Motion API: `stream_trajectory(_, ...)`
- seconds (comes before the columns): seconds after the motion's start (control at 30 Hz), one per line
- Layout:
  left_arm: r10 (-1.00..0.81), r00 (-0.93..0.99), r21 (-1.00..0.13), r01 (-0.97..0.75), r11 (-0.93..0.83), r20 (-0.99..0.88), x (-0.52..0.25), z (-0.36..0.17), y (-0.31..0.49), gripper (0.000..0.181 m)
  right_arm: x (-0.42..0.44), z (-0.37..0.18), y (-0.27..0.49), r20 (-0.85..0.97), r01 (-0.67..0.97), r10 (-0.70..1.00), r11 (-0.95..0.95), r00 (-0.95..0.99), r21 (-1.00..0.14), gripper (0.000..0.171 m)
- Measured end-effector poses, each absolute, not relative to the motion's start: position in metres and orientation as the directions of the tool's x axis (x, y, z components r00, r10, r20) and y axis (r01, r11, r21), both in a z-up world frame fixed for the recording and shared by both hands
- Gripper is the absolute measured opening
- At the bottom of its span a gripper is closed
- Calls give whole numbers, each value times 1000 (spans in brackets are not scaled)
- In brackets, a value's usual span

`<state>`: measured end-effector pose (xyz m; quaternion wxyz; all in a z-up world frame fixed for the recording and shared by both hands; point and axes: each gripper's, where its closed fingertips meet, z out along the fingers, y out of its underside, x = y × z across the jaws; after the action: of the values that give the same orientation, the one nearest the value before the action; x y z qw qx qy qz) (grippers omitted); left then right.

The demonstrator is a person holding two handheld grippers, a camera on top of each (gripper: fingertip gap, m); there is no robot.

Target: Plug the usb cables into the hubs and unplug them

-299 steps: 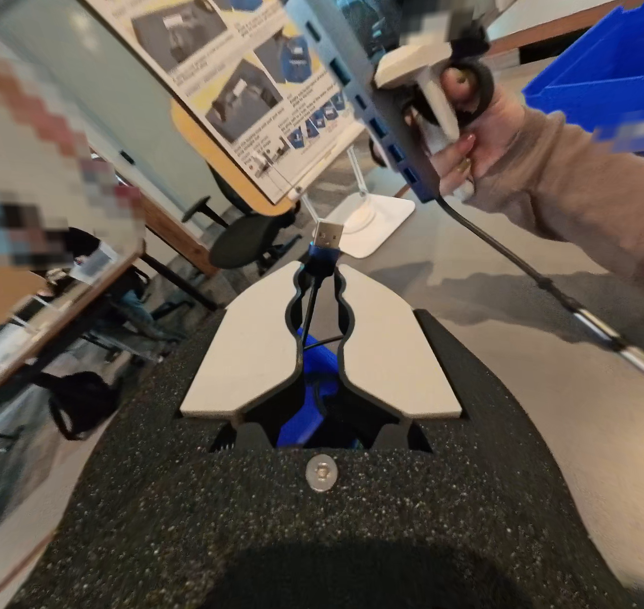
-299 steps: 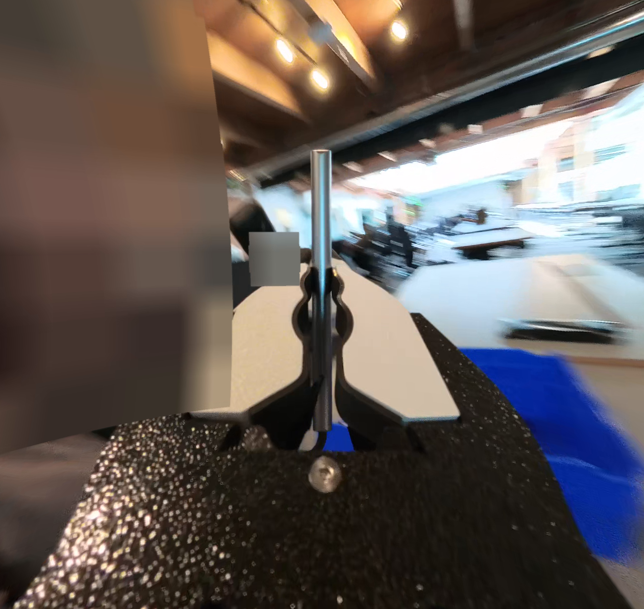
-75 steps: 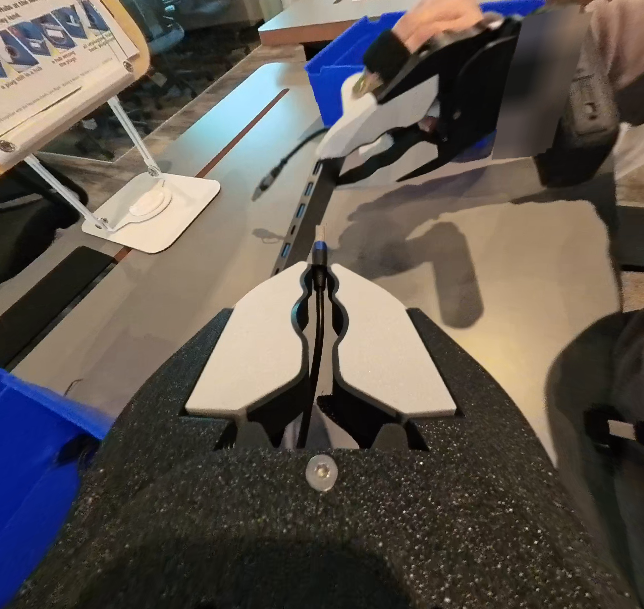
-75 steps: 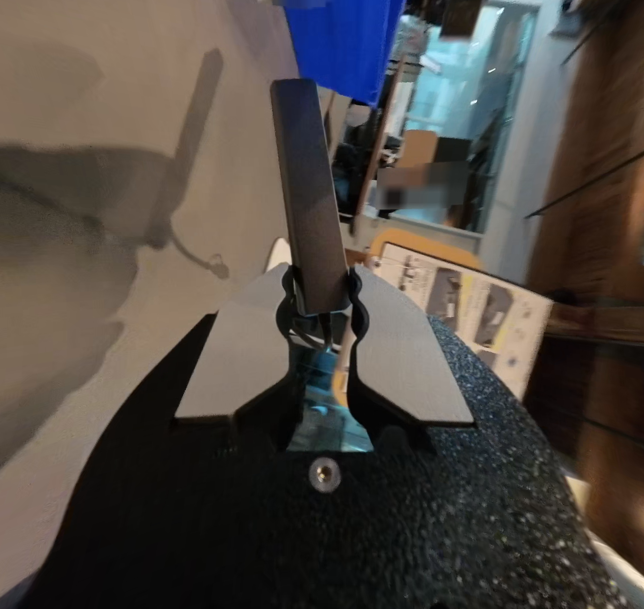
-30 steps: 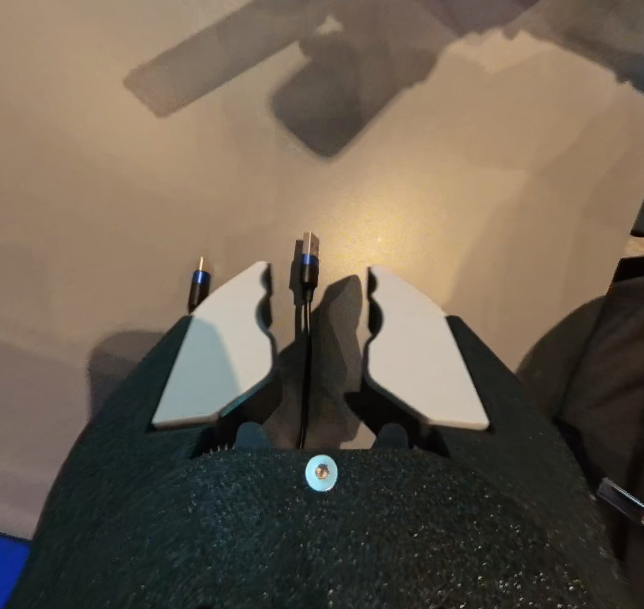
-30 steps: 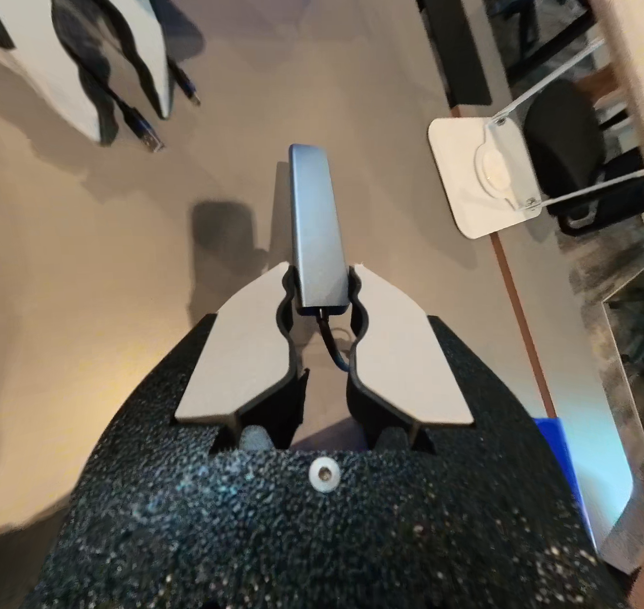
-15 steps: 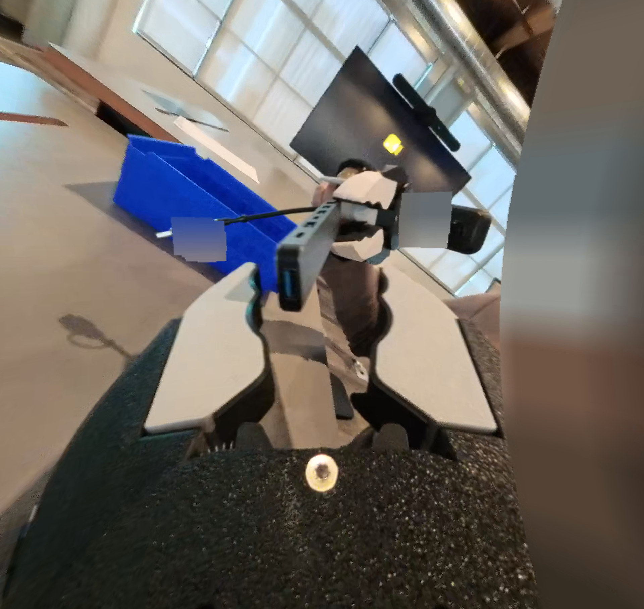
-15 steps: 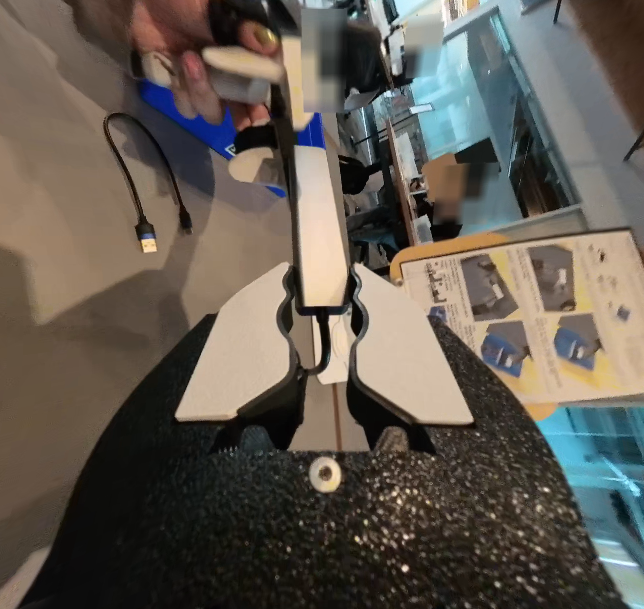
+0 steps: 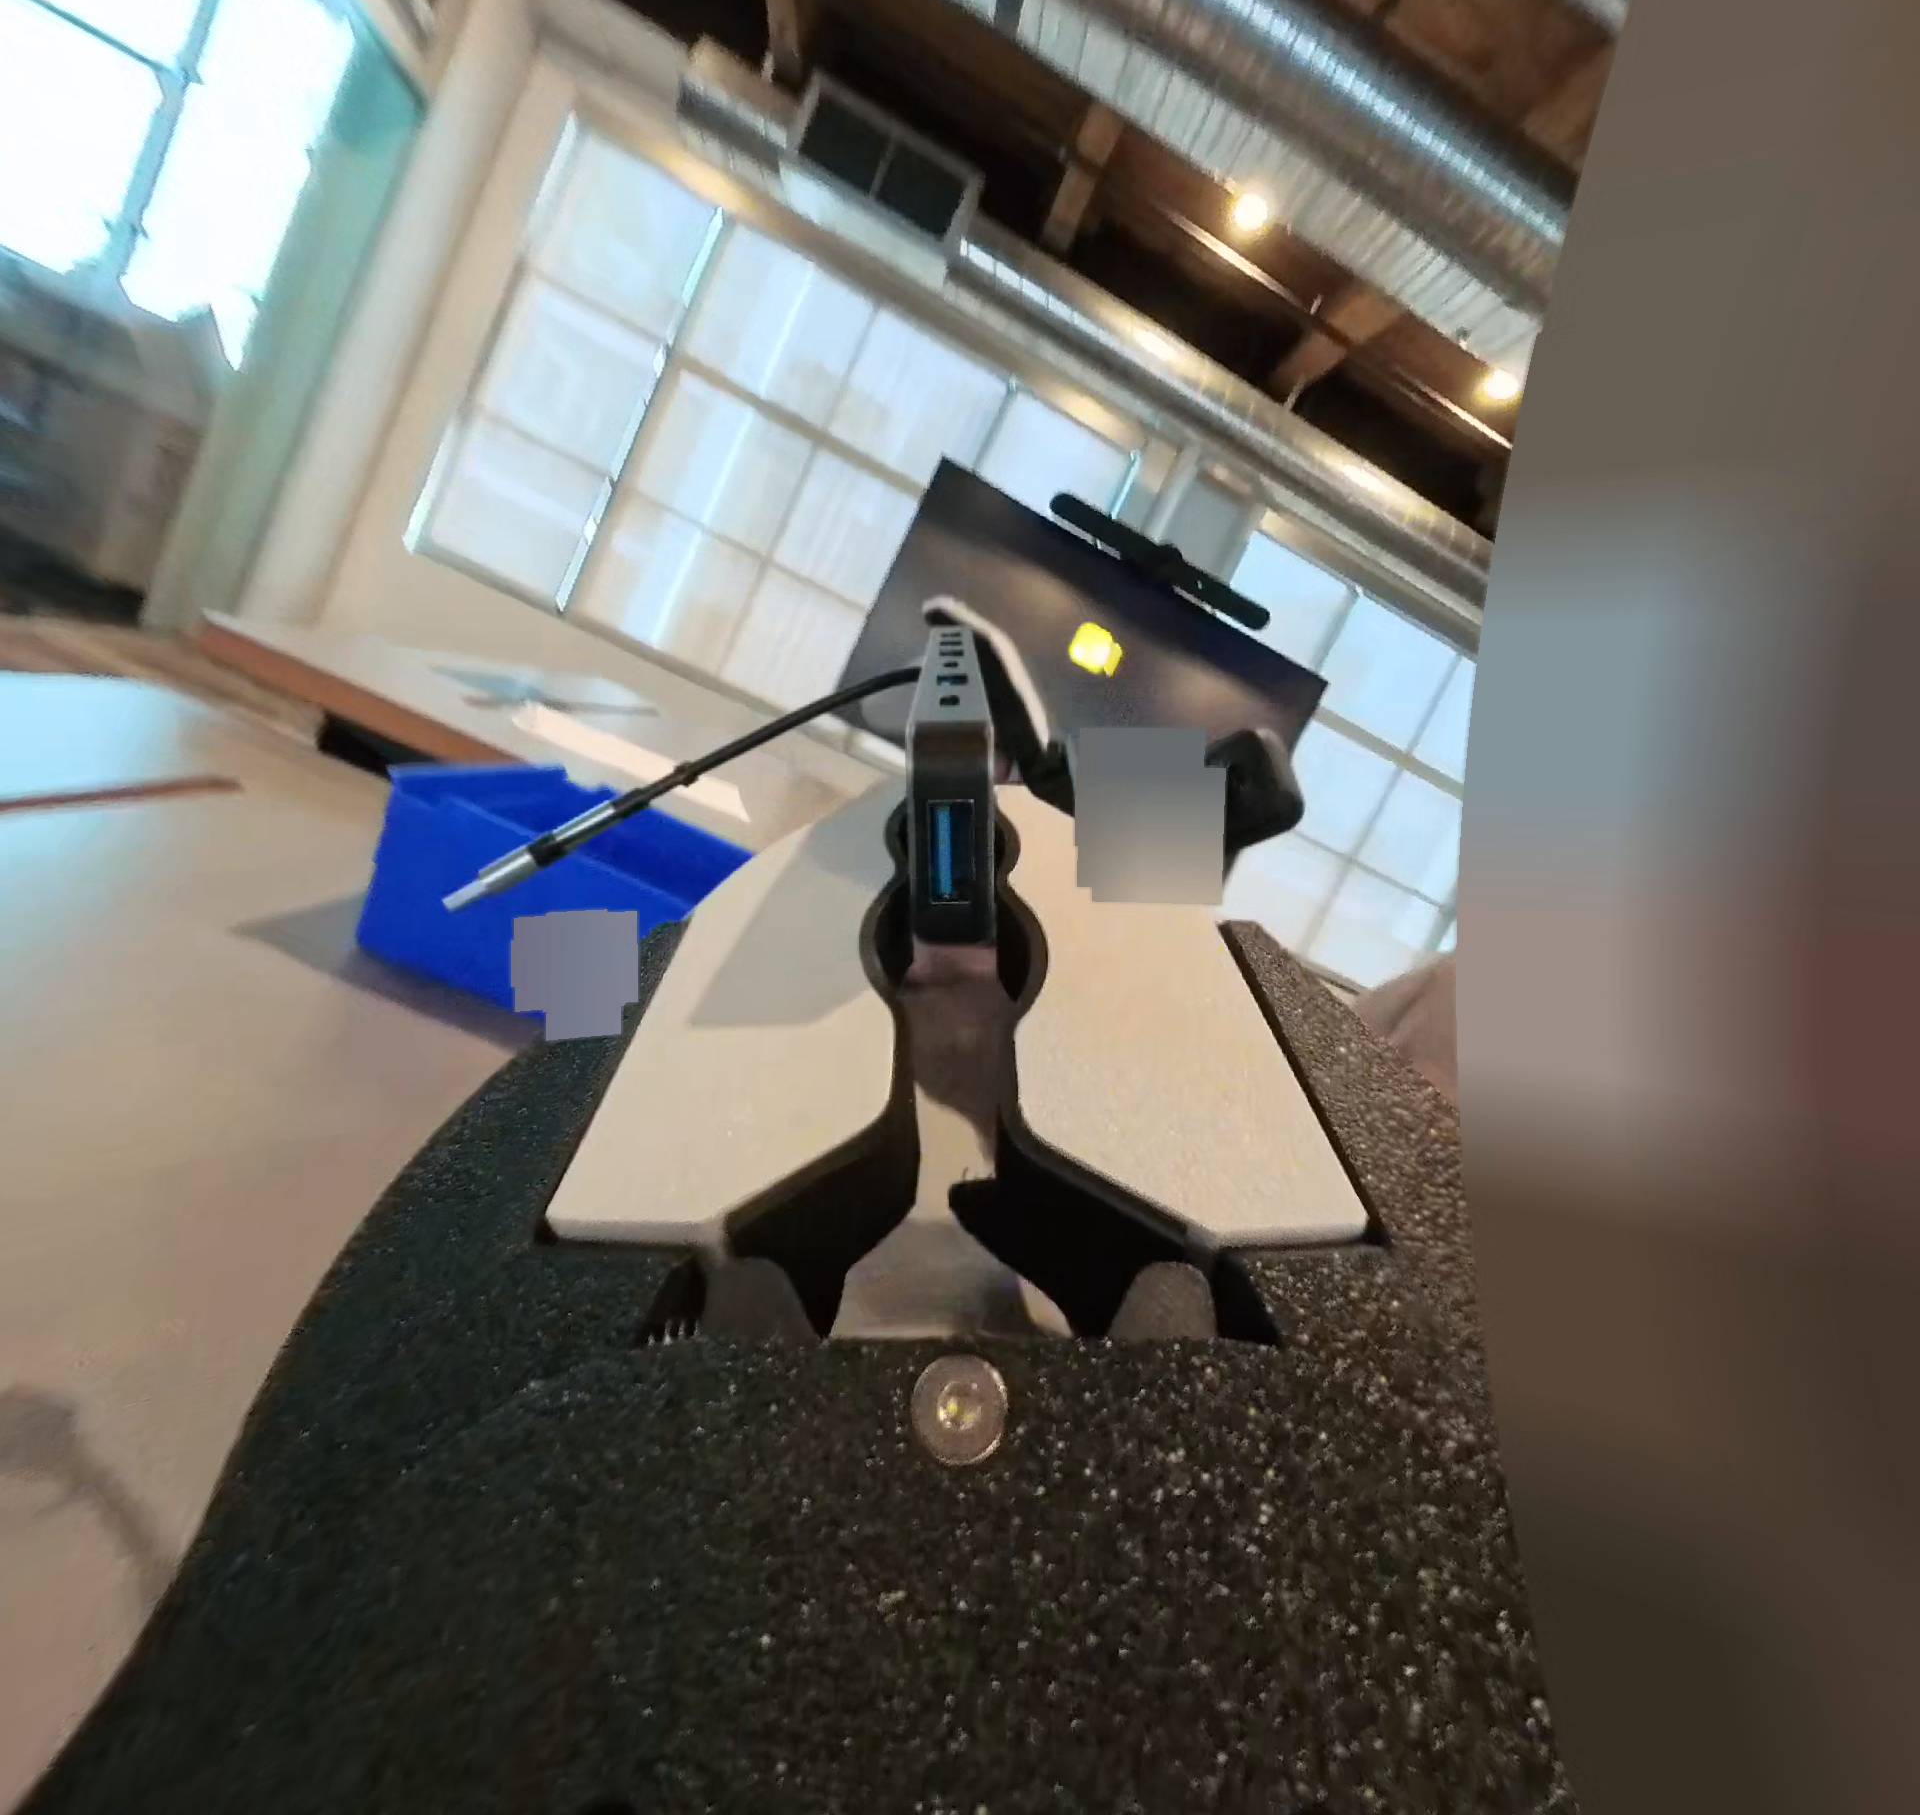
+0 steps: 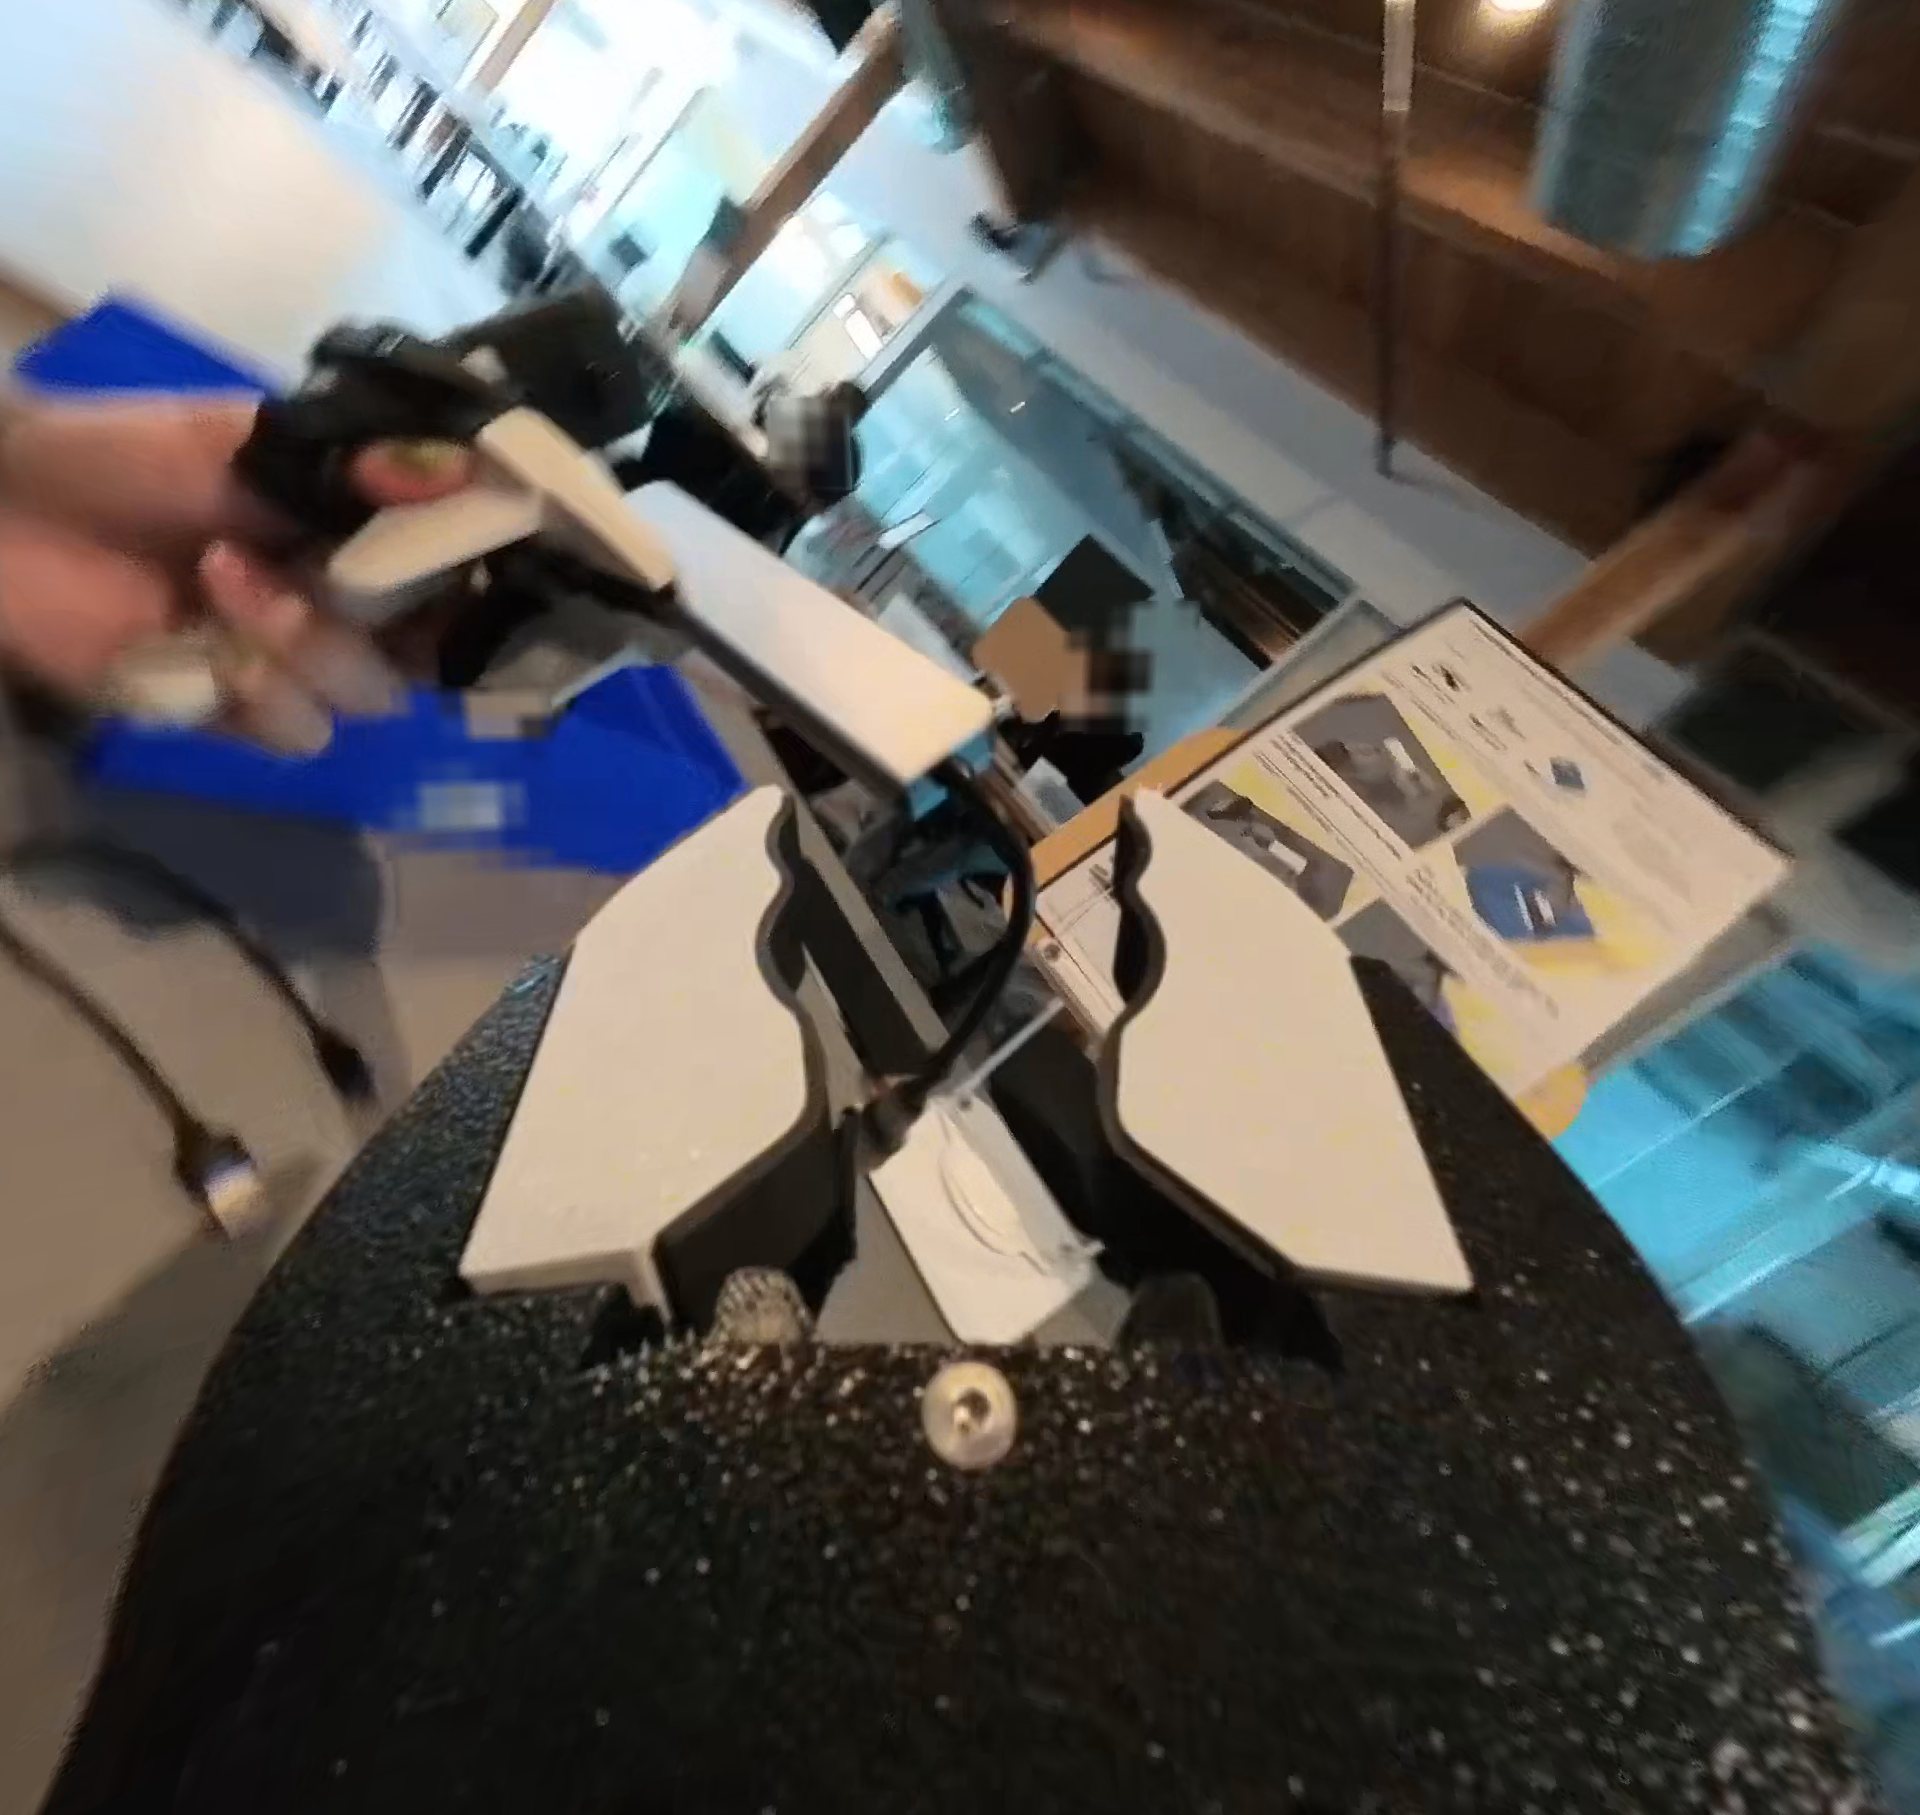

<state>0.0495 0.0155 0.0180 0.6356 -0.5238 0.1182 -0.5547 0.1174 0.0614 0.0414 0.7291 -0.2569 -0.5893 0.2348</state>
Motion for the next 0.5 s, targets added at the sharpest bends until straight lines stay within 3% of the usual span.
stream_trajectory(0.03, -832, 382, -795, 596, -110, 401, 45, 23, 15, 11, 121, 44, 64, 668, -86, 707, 699, 234, -710, 52)
stream_trajectory(0.1, -820, 445, -798, 602, -24, 360, 38, 29, 14, 11, 123, 38, 61, 480, -177, 852, 516, 208, -838, 38)
stream_trajectory(0.2, -815, 498, -803, 592, 72, 294, 39, 36, 11, 11, 108, 23, 43, 62, -295, 997, 46, -44, -954, 38)
stream_trajectory(0.33, -811, 539, -807, 571, 152, 229, 51, 39, 10, 11, 90, 36, 39, -268, -465, 904, -405, -333, -788, 48)
stream_trajectory(0.4, -804, 555, -808, 564, 172, 216, 55, 38, 11, 11, 84, 43, 37, -311, -476, 854, -497, -417, -726, 44)
stream_trajectory(0.5, -801, 563, -815, 551, 180, 204, 60, 34, 13, 11, 73, 44, 32, -301, -470, 851, -496, -431, -730, 29)
